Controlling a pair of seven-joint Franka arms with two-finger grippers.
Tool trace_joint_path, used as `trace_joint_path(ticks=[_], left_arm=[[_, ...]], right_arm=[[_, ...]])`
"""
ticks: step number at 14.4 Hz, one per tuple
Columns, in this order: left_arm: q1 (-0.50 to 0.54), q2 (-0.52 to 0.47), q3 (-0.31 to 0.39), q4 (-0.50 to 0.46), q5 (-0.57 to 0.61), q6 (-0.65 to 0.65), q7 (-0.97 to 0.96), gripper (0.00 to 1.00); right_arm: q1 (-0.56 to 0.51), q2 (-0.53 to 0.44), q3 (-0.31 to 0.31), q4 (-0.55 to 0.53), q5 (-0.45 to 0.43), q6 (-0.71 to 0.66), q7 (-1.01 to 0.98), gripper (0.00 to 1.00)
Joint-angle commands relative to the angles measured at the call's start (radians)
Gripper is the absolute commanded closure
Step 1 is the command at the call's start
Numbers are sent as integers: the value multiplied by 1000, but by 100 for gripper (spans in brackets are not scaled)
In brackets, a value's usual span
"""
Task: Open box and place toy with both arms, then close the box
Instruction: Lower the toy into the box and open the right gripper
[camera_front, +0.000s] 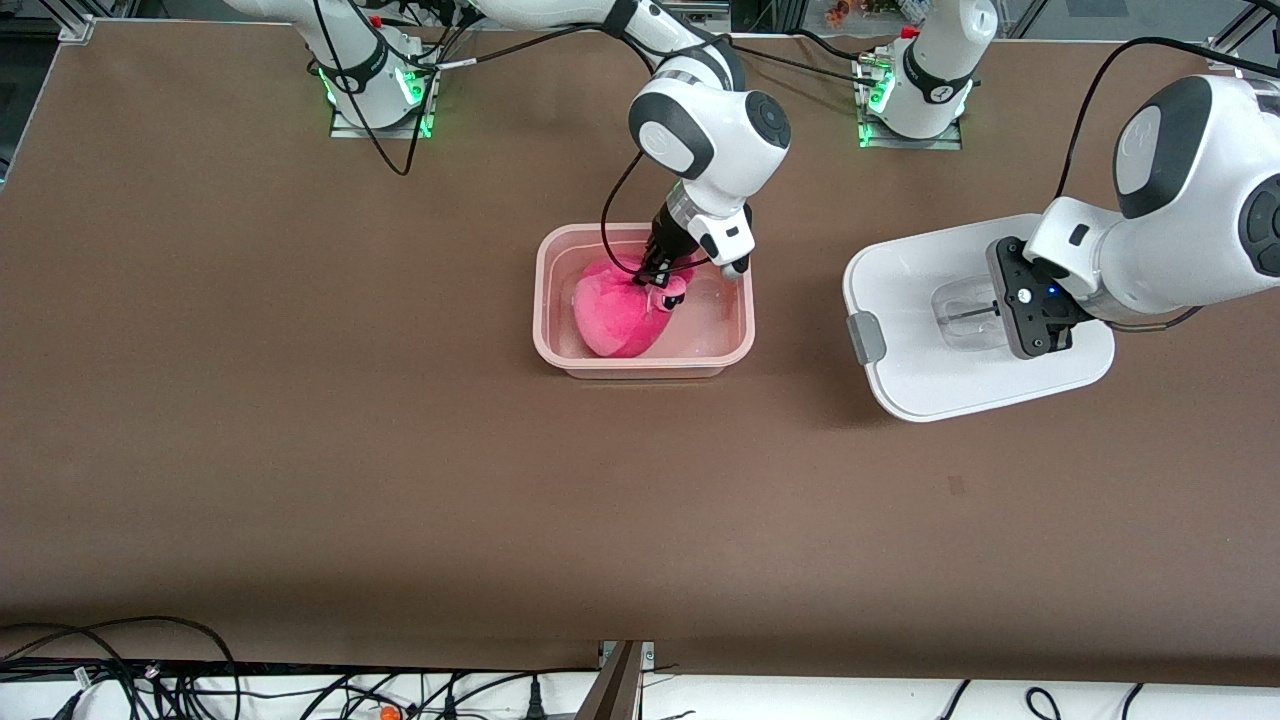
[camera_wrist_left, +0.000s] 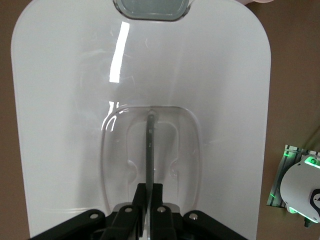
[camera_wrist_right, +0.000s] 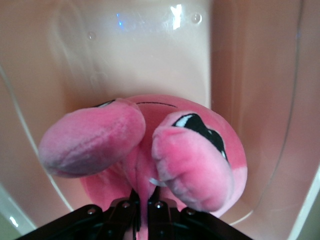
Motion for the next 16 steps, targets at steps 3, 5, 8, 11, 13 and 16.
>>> trace_joint_path(ticks=[3, 5, 8, 11, 13, 16], left_arm=[[21, 1, -8, 4, -29, -2, 55, 100], [21, 6, -8, 5, -29, -2, 57, 100], [23, 6, -8, 5, -29, -2, 57, 100], [23, 6, -8, 5, -29, -2, 57, 100], [21, 7, -11, 7, -31, 0, 55, 100], [-5, 13, -20, 10, -32, 4, 40, 100]], right_arm=[[22, 39, -9, 33, -12, 45, 66, 0], [22, 31, -6, 61, -7, 32, 89, 0], [18, 15, 2, 159, 13, -40, 89, 0], [9, -68, -13, 185, 99, -51, 98, 0], [-65, -143, -12, 185, 114, -50, 126, 0], [-204, -228, -18, 178, 238, -83, 129, 0]])
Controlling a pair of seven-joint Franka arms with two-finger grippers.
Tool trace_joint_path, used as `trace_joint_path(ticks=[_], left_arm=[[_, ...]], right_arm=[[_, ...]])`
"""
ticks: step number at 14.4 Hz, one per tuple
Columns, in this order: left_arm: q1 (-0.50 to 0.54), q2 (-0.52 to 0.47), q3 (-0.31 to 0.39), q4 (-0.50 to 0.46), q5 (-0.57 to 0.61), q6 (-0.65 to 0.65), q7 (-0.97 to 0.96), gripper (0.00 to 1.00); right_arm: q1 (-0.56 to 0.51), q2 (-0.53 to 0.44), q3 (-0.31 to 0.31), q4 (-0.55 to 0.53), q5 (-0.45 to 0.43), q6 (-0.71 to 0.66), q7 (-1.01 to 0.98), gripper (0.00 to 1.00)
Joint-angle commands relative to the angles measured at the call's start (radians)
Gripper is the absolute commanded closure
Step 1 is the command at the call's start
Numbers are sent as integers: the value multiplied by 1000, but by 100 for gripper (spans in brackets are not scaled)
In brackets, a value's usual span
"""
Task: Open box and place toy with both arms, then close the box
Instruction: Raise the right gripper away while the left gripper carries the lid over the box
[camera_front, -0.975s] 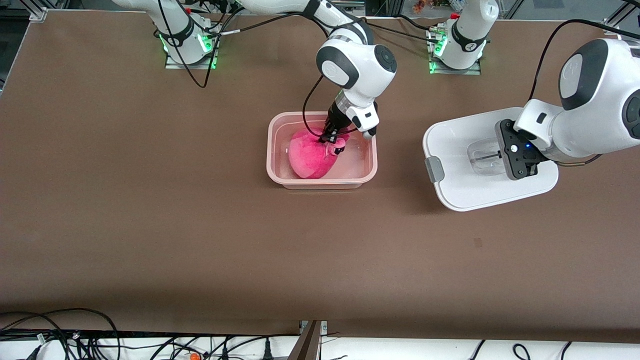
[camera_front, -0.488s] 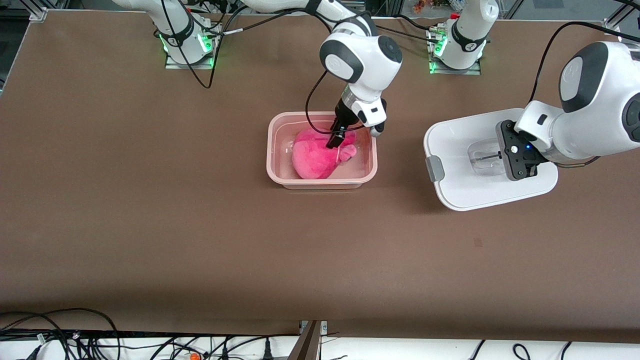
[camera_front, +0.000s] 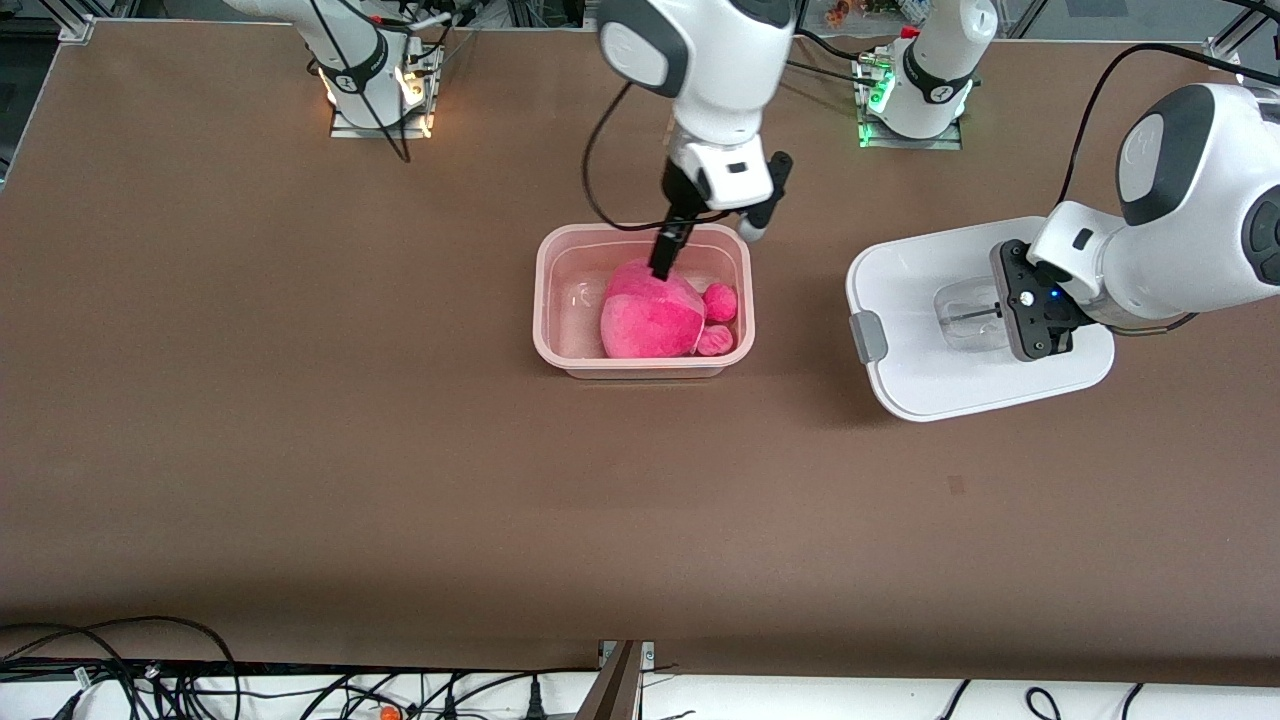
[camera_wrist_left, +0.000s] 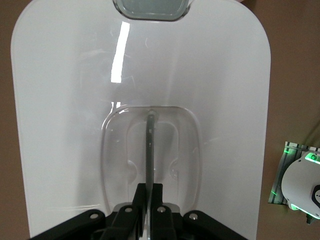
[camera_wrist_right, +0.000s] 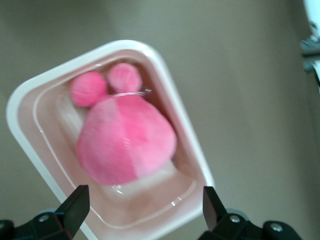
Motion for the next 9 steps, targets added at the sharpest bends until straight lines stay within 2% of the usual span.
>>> trace_joint_path(ticks=[1, 4, 7, 9], left_arm=[[-26, 12, -14, 15, -49, 5, 12, 100], [-95, 18, -25, 19, -93, 54, -14, 100], [-215, 46, -26, 42, -88, 97, -132, 100], [-297, 61, -26, 45, -79, 151, -178, 100]], right_arm=[[-137, -89, -12, -28, 127, -75, 23, 0], [-239, -184, -98, -53, 257, -186, 47, 0], [-261, -317, -280, -199, 394, -190, 52, 0], [-261, -408, -374, -314, 417, -192, 49, 0]])
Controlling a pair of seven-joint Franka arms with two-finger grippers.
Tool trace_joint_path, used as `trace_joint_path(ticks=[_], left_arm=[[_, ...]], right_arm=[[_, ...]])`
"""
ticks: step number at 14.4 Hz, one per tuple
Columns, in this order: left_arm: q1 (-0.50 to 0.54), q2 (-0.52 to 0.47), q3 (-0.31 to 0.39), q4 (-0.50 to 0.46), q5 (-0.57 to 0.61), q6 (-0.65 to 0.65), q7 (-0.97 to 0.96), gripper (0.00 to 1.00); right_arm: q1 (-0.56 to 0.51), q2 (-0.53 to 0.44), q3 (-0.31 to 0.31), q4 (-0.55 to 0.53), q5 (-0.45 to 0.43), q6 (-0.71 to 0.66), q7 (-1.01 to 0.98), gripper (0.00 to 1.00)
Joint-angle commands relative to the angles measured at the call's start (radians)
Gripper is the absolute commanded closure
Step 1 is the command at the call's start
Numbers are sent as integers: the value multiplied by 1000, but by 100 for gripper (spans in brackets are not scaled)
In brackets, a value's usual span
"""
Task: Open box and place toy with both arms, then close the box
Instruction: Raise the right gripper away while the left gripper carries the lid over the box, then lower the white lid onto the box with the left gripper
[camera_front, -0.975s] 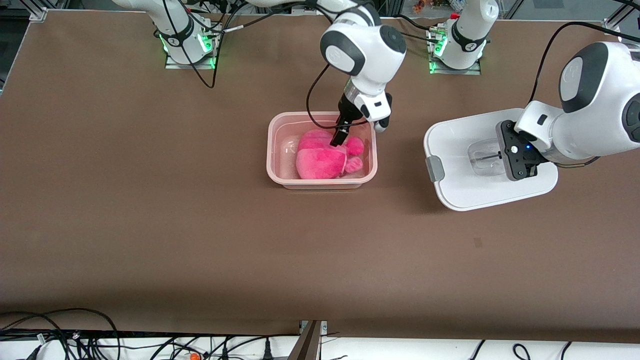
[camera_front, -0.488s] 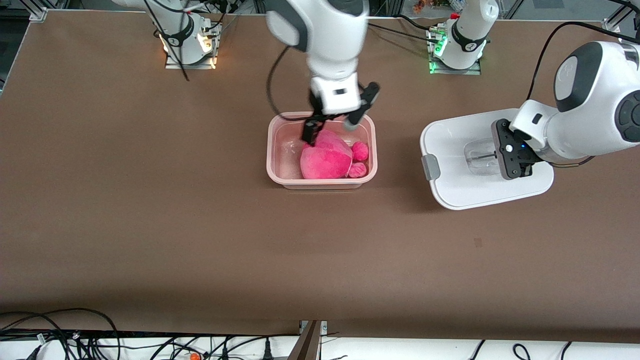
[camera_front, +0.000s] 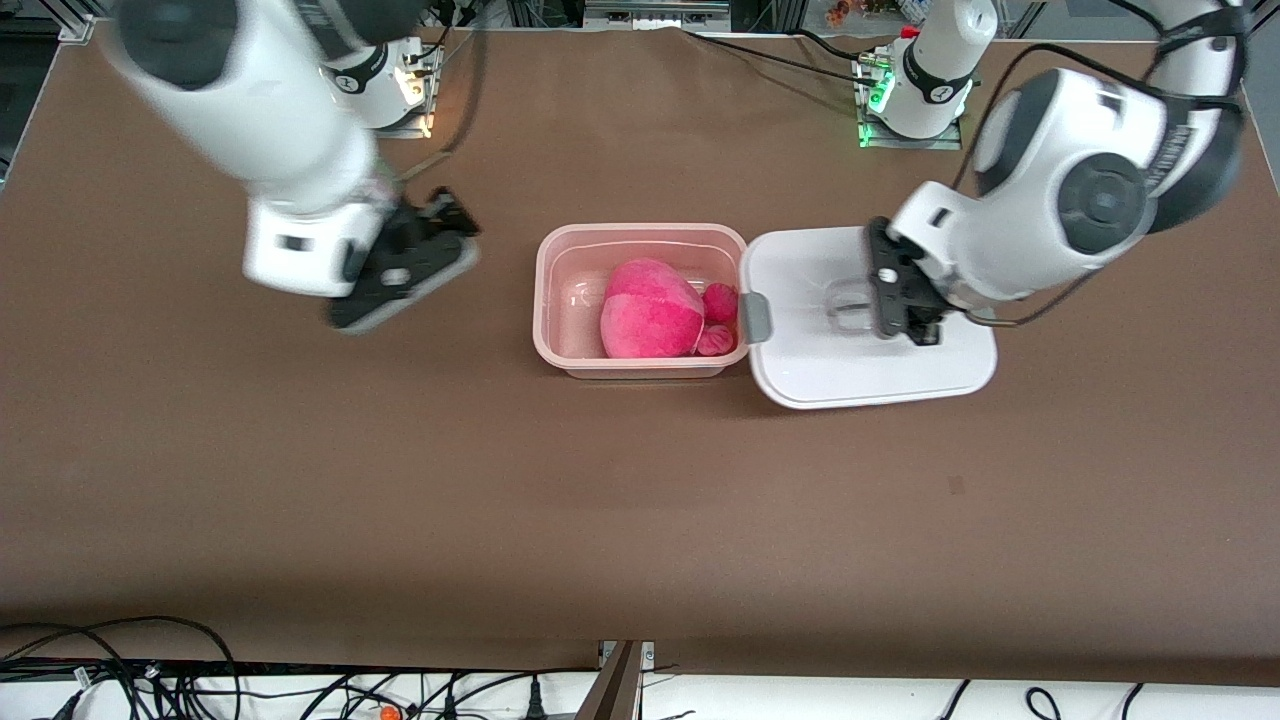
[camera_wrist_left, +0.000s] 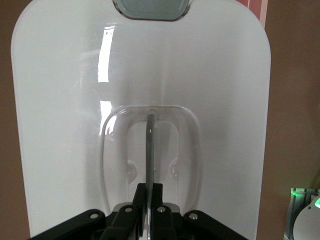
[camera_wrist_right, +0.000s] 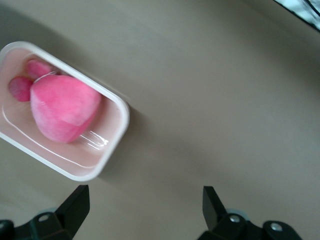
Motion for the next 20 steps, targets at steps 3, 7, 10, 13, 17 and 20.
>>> trace_joint_path(ticks=[3, 7, 10, 13, 17, 20], left_arm=[[-181, 79, 11, 39, 0, 88, -119, 100], [-323, 164, 12, 86, 11, 170, -251, 100], [-392, 227, 14, 142, 34, 170, -309, 100], [-441, 247, 17, 143, 34, 173, -320, 100], [-470, 256, 12, 145, 79, 173, -372, 100], [-479, 288, 14, 195, 82, 172, -415, 100]], right_arm=[[18, -244, -141, -313, 20, 9, 26, 0], [-49, -358, -148, -463, -32, 50, 49, 0], [-262, -405, 47, -568, -39, 134, 77, 0], [-413, -406, 223, -571, -91, 136, 184, 0], [-462, -406, 288, -574, -141, 144, 207, 0], [-459, -406, 291, -568, -142, 144, 208, 0]])
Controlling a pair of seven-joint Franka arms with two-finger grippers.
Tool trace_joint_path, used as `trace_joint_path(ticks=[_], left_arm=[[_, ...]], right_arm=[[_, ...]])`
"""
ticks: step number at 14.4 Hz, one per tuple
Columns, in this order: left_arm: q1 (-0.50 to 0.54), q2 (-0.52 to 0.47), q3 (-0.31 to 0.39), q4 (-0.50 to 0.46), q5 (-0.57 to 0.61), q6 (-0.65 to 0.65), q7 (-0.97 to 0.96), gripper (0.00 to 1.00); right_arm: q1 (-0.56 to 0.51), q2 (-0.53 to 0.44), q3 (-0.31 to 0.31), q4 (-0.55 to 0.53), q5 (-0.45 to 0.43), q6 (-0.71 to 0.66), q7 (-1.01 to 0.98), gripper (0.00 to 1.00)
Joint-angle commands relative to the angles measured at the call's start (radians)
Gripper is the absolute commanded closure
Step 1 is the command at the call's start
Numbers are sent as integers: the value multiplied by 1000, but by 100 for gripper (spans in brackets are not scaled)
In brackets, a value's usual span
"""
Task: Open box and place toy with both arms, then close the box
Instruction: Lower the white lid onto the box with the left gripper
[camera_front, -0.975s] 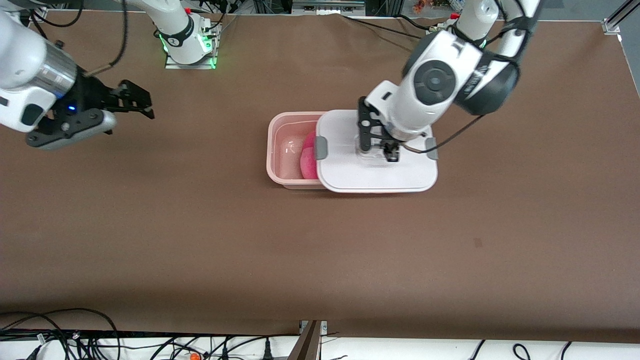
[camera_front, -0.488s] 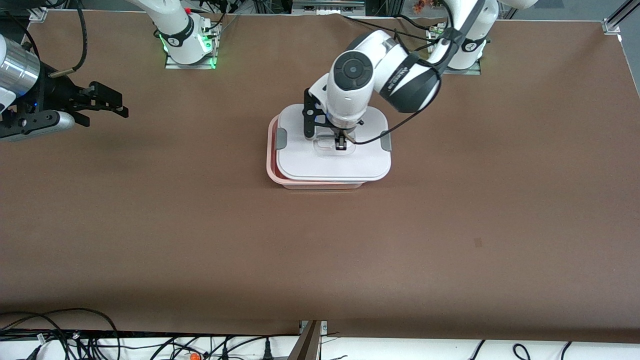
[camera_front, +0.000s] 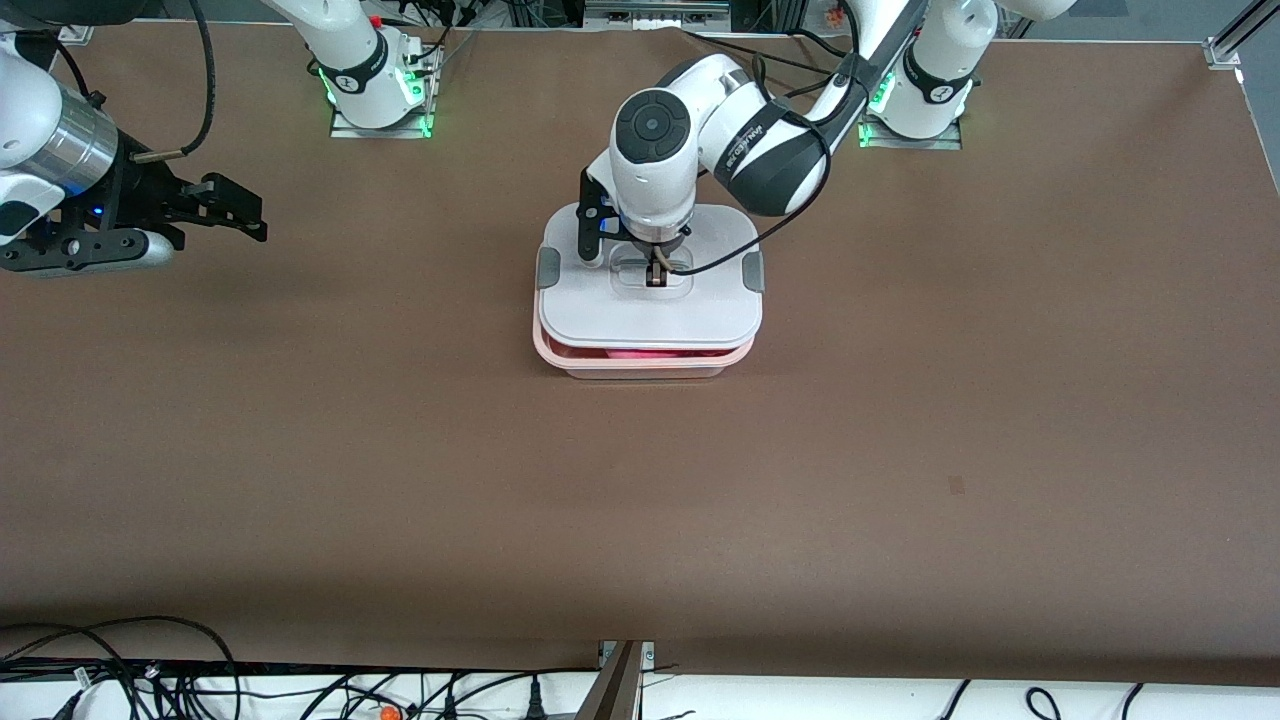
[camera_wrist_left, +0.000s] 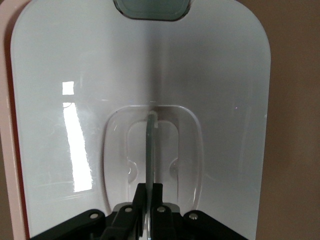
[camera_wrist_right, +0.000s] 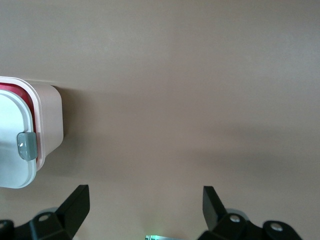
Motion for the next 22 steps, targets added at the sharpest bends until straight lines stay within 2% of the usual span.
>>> trace_joint_path(ticks=[1, 8, 22], left_arm=[[-25, 44, 15, 81, 23, -14, -42, 100], [-22, 84, 23, 122, 23, -13, -53, 100], [-19, 103, 51, 129, 30, -11, -46, 100]], right_arm=[[-18, -32, 23, -25, -13, 15, 14, 0], [-18, -30, 15, -19, -8, 27, 14, 0], [-18, -24, 18, -19, -16, 35, 14, 0]])
